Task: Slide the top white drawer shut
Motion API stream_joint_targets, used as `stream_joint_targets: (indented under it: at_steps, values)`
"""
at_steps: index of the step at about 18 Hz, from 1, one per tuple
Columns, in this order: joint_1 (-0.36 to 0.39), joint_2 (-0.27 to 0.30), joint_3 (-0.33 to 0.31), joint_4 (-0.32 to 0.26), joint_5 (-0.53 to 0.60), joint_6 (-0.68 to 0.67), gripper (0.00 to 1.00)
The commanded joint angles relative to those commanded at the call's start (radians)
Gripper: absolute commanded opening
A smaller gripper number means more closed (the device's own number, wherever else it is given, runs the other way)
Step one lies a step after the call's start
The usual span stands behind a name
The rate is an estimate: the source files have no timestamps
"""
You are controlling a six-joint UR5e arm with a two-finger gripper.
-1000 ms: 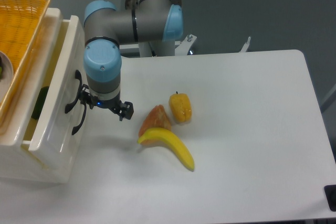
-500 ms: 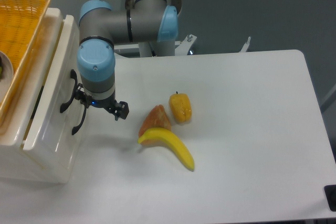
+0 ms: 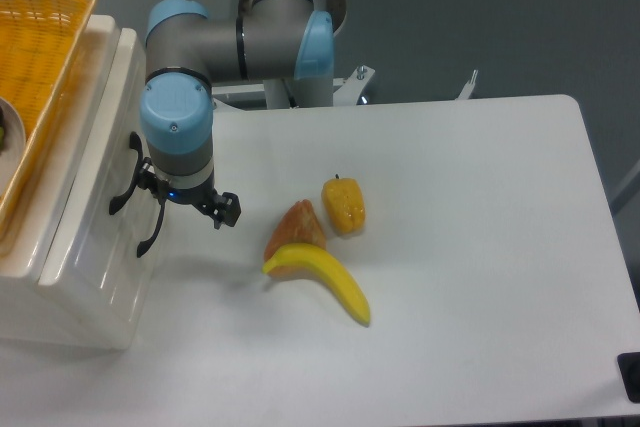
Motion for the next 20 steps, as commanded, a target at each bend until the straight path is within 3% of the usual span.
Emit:
stream_joint_targets:
  at_steps: [15,20]
  values:
    - [0.005,-0.002,0.000,0.002,0.003,0.011,1.00]
    - [0.066,0.002,0.020,0.003,0.035,0.055,1.00]
